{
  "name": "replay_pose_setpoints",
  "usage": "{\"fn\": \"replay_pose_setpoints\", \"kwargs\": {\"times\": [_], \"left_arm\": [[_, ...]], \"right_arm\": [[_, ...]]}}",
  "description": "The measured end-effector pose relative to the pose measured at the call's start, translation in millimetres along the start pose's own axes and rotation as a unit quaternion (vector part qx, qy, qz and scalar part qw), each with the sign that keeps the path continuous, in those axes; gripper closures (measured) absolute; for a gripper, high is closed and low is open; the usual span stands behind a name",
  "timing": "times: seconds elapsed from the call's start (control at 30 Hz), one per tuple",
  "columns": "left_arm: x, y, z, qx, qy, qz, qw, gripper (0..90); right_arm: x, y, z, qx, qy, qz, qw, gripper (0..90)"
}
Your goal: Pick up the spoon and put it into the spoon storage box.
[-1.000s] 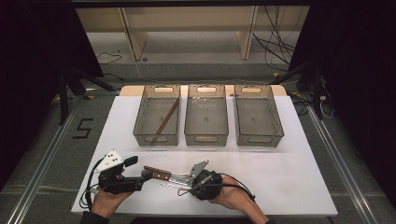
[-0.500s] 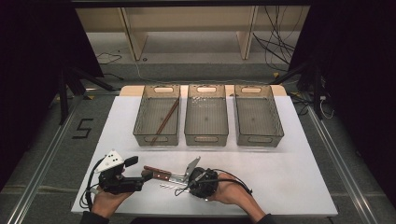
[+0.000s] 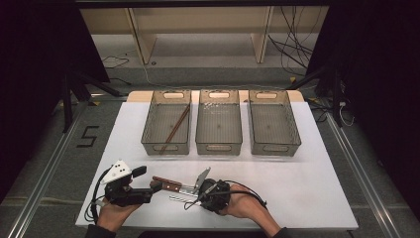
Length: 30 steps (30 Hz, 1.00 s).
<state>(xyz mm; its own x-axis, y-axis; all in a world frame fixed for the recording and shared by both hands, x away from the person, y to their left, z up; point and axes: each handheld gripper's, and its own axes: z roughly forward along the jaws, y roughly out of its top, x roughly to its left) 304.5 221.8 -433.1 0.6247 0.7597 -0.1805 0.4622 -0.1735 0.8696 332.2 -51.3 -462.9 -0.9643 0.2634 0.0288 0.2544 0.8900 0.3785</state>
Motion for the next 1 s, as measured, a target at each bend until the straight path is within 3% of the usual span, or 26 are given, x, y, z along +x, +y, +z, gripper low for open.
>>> {"fn": "replay_pose_setpoints", "kwargs": {"times": [0.13,0.57,0.8,1.0], "left_arm": [[-0.1,-0.1,-0.3,-0.001,0.0,0.0,1.0,15.6],[-1.0,0.1,0.0,0.0,-0.002,0.004,1.0,15.7],[-2.2,0.2,0.3,0.0,-0.003,0.005,1.0,15.7],[-1.7,0.0,0.1,0.001,-0.003,0.005,1.0,15.7]], "right_arm": [[2.5,2.2,-4.0,-0.001,-0.005,-0.012,0.9999,87.0],[0.3,3.5,2.7,0.015,-0.005,0.01,0.9998,84.3],[5.1,7.9,2.7,0.038,-0.027,-0.009,0.9989,80.9],[1.7,8.0,2.6,0.04,-0.016,0.005,0.9991,81.3]]}}
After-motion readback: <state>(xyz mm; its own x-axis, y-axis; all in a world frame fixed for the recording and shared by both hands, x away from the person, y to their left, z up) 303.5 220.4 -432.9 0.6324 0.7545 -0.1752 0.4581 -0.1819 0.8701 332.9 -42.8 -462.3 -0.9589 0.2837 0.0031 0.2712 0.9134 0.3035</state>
